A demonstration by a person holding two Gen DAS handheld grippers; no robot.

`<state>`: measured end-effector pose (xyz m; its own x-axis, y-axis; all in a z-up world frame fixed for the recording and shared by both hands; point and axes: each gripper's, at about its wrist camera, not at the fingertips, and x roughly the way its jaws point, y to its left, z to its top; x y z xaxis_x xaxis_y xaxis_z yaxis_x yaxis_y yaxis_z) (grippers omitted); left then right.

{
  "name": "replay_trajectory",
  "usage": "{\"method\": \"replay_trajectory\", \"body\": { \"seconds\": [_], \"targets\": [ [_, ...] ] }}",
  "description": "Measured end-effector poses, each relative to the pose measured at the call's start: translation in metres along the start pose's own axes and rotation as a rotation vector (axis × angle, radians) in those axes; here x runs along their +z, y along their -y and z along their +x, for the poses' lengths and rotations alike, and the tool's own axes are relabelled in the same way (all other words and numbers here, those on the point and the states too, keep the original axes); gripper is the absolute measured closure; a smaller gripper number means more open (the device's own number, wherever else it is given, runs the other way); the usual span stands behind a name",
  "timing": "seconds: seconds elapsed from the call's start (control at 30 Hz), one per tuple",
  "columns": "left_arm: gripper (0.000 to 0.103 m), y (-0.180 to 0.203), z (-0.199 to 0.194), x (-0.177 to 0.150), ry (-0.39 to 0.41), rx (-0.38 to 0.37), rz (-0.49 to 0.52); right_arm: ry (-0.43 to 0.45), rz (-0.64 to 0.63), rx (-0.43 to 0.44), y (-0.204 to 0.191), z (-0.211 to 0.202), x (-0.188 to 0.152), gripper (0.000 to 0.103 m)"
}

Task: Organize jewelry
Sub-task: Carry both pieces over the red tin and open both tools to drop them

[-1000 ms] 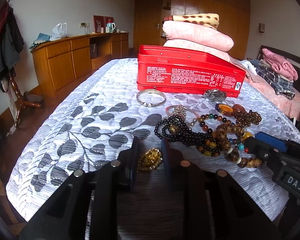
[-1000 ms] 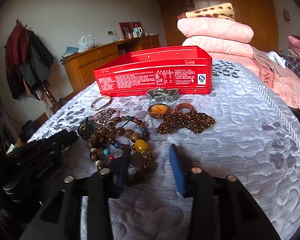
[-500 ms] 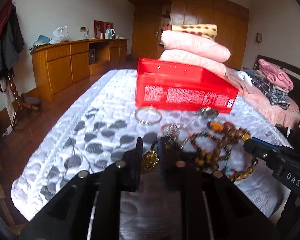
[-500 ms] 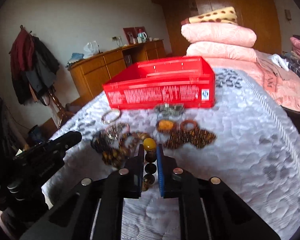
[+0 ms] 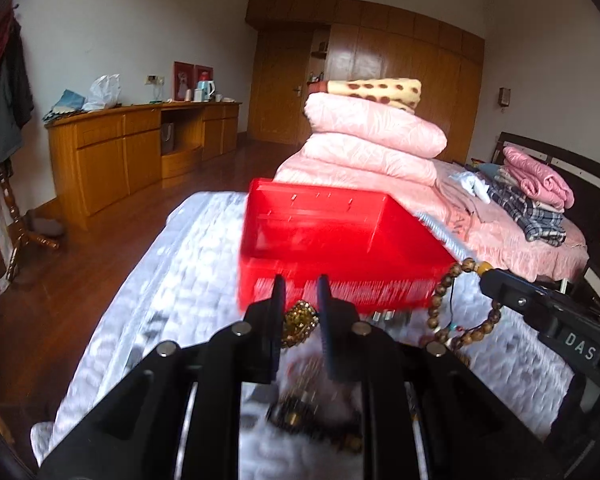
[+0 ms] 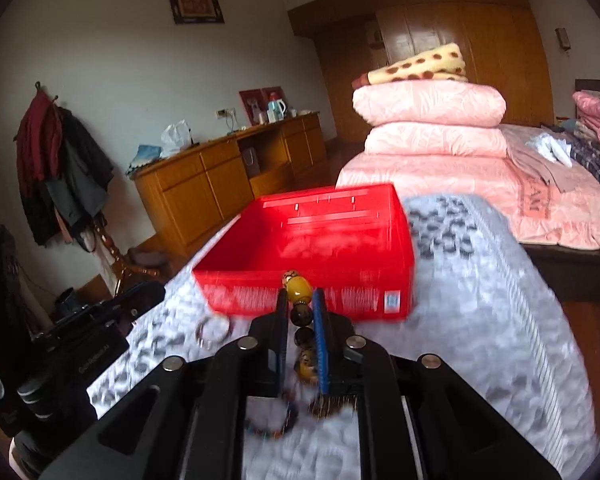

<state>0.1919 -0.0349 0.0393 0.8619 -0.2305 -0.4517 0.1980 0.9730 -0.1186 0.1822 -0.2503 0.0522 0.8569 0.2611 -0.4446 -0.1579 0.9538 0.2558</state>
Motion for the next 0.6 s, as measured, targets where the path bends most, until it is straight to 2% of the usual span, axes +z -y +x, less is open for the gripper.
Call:
{"method": "replay_trajectory", "body": {
  "seconds": [0.17, 0.27, 0.4, 0.53, 0.6],
  "targets": [
    [0.088, 0.008, 0.031, 0.042, 0.015, -0.048, 0.0, 0.048, -0.001, 0.004, 0.007, 0.022, 0.042, 0.091],
    [0.088, 0.01, 0.058, 0.061, -0.014, -0.076, -0.015, 0.063, 0.011, 0.026, 0.012, 0.043, 0.061, 0.091],
    [0.088, 0.008, 0.101, 0.066, -0.087, -0.069, -0.019, 0.023, 0.032, 0.003, 0.022, 0.08, 0.067, 0.091],
    [0.088, 0.005, 0.133, 0.06, -0.153, -0.055, -0.012, -0.055, 0.044, -0.034, 0.032, 0.111, 0.057, 0.09],
    [0.082, 0.004, 0.143, 0.056, -0.185, -0.05, -0.009, -0.076, 0.037, -0.053, 0.036, 0.118, 0.053, 0.087]
  ]
}}
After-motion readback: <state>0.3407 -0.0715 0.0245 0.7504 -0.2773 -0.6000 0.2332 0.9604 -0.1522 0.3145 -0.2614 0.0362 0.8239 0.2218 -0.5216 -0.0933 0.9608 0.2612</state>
